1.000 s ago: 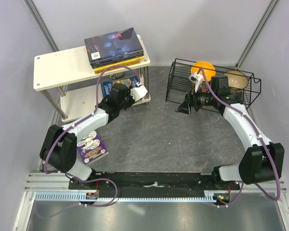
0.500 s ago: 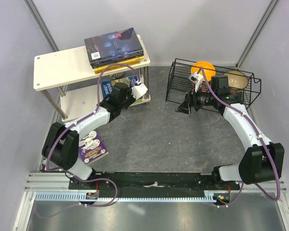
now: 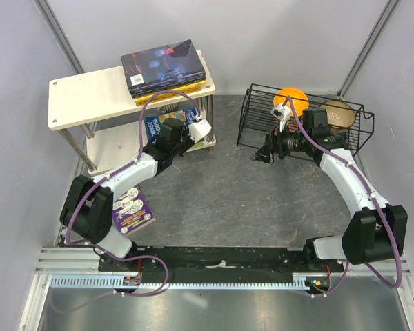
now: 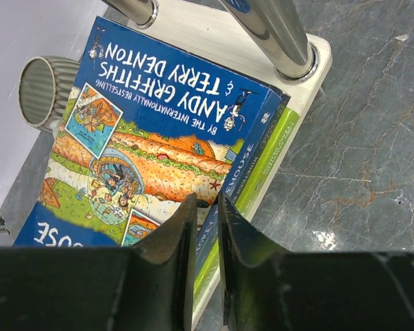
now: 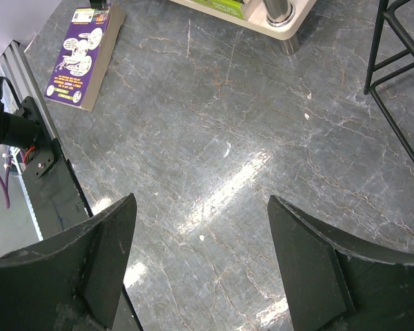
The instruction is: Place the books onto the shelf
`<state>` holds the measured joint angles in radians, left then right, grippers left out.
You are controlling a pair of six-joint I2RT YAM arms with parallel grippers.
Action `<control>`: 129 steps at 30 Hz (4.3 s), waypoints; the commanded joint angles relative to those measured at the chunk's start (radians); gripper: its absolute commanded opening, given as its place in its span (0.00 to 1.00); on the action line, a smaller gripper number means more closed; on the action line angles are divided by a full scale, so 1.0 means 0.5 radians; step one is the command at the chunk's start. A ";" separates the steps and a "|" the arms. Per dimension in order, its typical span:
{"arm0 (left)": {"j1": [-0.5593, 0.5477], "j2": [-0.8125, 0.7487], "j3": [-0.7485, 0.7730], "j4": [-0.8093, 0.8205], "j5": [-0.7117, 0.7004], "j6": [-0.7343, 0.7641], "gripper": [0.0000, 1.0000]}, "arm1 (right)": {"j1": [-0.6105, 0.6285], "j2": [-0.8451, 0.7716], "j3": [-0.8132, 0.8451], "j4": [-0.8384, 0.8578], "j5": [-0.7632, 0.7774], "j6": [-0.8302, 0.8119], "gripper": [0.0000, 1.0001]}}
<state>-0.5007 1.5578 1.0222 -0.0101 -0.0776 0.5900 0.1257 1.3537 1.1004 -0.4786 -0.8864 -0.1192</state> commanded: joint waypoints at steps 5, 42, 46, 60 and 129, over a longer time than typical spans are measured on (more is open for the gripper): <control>0.007 -0.084 -0.001 0.066 -0.029 -0.112 0.18 | -0.015 -0.063 -0.016 0.067 -0.065 -0.010 0.84; -0.097 -1.750 0.238 -1.590 -0.066 -1.395 0.84 | 1.699 0.882 0.033 1.233 0.496 0.768 0.81; -0.097 -1.888 0.345 -1.704 -0.099 -1.444 0.87 | 1.841 1.176 0.131 1.631 0.846 1.198 0.81; -0.100 -2.109 0.441 -1.916 -0.170 -1.582 0.87 | 2.047 1.827 0.695 1.531 1.426 2.027 0.72; 1.732 -0.949 -1.268 -0.670 0.072 -2.983 0.59 | 1.531 0.990 -0.142 1.602 0.558 1.070 0.71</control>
<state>0.3626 1.0576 0.3969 -0.2520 -0.0727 -0.8333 0.9028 1.9293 1.0370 0.3210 -0.6014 0.4545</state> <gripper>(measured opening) 0.624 0.704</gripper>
